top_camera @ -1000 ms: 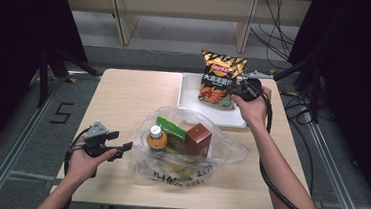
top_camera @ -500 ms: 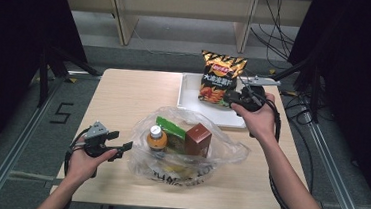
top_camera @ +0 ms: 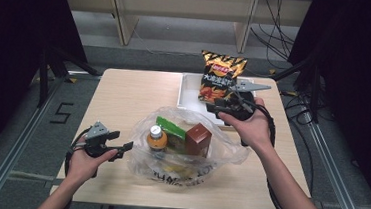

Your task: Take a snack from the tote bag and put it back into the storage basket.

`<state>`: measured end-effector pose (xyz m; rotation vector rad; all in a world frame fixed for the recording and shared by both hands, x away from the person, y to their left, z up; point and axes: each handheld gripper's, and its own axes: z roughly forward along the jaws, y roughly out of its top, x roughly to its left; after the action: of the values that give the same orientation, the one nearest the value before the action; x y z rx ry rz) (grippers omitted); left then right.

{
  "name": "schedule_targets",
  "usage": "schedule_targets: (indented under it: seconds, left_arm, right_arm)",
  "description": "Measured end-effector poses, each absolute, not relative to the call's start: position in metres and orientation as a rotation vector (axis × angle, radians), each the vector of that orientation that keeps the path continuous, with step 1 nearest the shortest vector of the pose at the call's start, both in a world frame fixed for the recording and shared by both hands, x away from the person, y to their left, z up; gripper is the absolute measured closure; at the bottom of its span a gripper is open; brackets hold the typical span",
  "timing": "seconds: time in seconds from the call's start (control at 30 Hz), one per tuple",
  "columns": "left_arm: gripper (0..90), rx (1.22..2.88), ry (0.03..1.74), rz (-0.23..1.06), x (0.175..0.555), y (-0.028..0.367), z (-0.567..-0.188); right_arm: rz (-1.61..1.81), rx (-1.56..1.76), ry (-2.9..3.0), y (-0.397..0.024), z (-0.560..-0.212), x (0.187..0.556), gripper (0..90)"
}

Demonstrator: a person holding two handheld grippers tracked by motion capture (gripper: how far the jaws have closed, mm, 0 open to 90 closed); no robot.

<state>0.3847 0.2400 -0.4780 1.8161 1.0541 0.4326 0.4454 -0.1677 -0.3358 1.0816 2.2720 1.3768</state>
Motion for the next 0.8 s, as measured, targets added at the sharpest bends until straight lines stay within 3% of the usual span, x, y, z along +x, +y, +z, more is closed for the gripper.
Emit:
schedule_targets:
  seconds: [0.47, 0.8]
  left_arm:
    - [26.4, 1.816, 1.046, 0.436, 0.385, 0.242, -0.476]
    - [26.4, 1.817, 1.047, 0.437, 0.385, 0.241, -0.477]
  right_arm:
    - [1.291, 0.957, 2.494, -0.124, -0.320, 0.459, 71.7]
    - [1.203, 0.969, 2.617, -0.113, -0.319, 0.460, 72.7]
